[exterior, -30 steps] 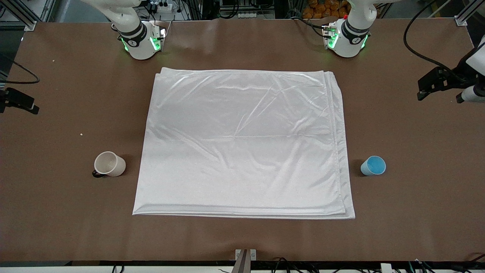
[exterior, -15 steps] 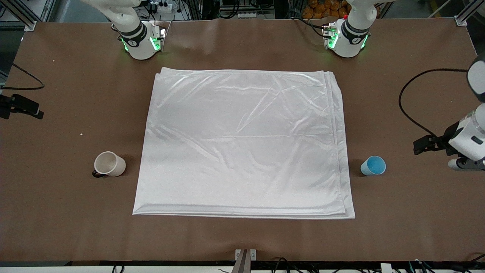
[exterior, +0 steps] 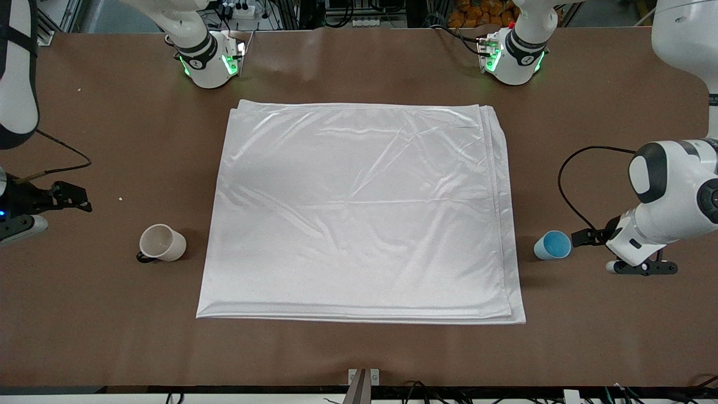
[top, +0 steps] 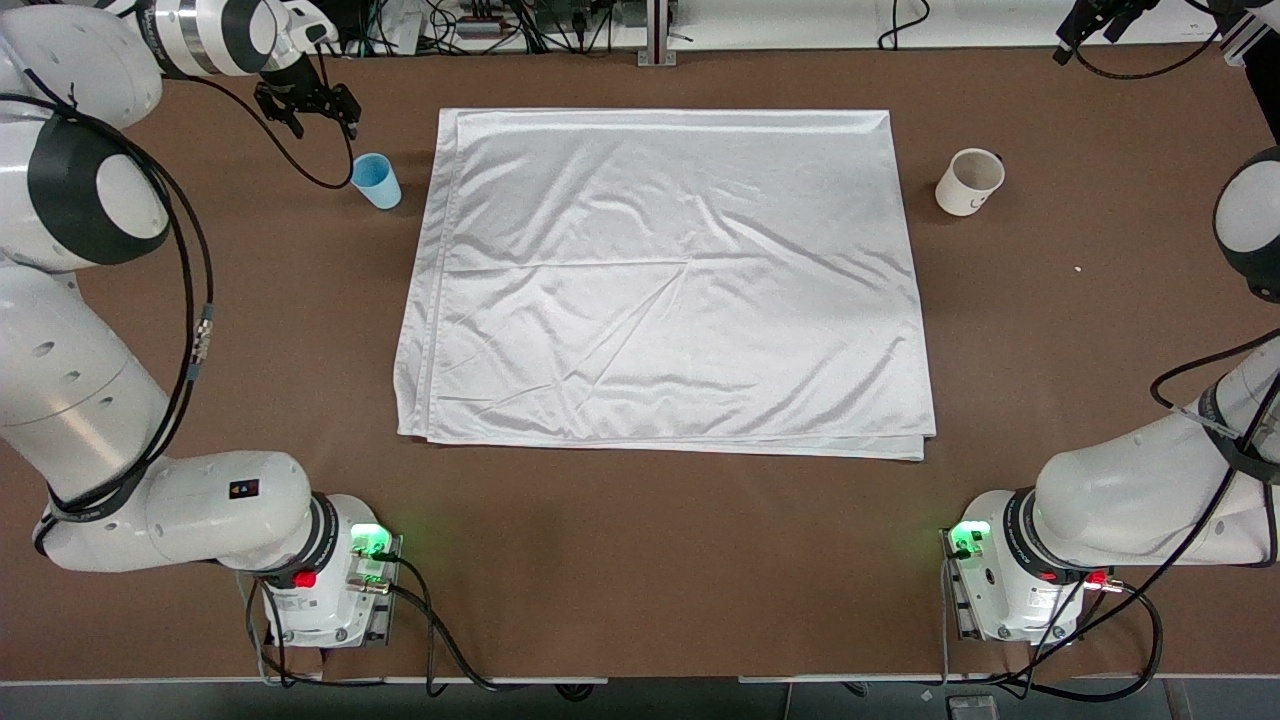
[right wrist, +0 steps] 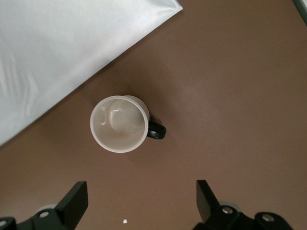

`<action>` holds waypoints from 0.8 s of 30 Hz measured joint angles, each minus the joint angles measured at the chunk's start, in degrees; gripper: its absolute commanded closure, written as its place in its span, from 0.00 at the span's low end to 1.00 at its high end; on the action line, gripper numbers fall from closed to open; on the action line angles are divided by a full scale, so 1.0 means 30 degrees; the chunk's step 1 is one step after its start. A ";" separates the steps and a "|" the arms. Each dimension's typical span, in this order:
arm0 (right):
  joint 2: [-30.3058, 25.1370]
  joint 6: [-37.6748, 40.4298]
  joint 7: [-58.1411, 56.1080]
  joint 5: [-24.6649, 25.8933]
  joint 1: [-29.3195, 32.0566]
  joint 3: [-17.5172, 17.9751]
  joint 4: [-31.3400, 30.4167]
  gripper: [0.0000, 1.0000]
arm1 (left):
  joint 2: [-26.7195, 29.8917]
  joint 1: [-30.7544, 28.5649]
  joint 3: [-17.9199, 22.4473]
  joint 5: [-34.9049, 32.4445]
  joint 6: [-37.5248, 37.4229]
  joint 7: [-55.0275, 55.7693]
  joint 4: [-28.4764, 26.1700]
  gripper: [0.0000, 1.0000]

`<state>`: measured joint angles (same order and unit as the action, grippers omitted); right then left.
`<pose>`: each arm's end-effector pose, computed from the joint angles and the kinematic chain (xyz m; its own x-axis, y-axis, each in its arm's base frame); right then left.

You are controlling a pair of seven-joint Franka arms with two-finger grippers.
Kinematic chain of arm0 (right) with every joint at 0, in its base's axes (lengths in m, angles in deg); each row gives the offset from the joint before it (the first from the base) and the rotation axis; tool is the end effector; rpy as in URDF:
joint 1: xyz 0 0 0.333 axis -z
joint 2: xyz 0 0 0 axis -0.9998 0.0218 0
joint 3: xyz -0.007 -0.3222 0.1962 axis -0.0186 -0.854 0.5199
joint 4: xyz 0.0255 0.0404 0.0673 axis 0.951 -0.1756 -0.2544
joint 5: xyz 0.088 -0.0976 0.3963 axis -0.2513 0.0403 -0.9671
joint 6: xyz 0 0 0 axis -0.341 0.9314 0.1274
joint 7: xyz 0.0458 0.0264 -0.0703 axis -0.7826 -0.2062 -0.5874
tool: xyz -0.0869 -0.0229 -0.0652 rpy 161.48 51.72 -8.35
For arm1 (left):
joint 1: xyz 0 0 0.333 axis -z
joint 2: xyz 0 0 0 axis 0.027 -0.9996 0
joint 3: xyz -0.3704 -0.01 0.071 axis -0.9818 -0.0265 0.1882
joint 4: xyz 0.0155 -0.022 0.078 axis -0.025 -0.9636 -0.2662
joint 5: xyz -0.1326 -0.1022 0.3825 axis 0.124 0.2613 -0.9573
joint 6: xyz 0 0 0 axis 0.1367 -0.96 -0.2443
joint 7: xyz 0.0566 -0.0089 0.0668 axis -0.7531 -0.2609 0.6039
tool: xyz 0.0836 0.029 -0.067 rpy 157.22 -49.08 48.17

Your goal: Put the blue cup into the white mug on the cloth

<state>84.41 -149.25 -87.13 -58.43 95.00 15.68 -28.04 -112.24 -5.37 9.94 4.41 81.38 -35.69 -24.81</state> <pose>0.7242 -0.0973 0.4474 0.5534 0.8320 -0.0388 0.8309 -0.5547 -0.0430 0.7172 0.0271 0.2866 0.9945 -0.0055 -0.1049 -0.0069 -0.9999 -0.0127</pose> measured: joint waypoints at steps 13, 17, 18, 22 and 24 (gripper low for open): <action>0.1966 -0.2655 -0.6521 -0.0008 0.0284 0.0018 -0.0086 0.00 | -0.0671 -0.0033 0.0003 0.0000 0.0235 0.0024 -0.0003 0.26; 0.2384 -0.3358 -0.8304 -0.0009 0.0249 0.0051 -0.0084 0.00 | -0.0868 -0.0035 0.0003 0.0000 0.0335 0.0069 -0.0003 0.48; 0.2468 -0.3533 -0.8784 -0.0009 0.0240 0.0060 -0.0084 0.00 | -0.0923 -0.0036 0.0003 0.0000 0.0381 0.0091 -0.0003 0.54; 0.2764 -0.4164 -1.0666 -0.0009 0.0232 0.0073 -0.0084 0.00 | -0.1133 -0.0037 0.0004 0.0000 0.0624 0.0148 -0.0004 0.70; 0.2882 -0.4419 -1.1468 -0.0008 0.0233 0.0070 -0.0083 0.00 | -0.1199 -0.0036 0.0003 0.0000 0.0724 0.0152 -0.0003 0.78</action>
<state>93.05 -162.50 -121.53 -58.45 95.70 15.89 -28.29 -115.84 -5.48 9.95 4.41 83.55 -35.23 -24.82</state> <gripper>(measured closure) 0.000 0.419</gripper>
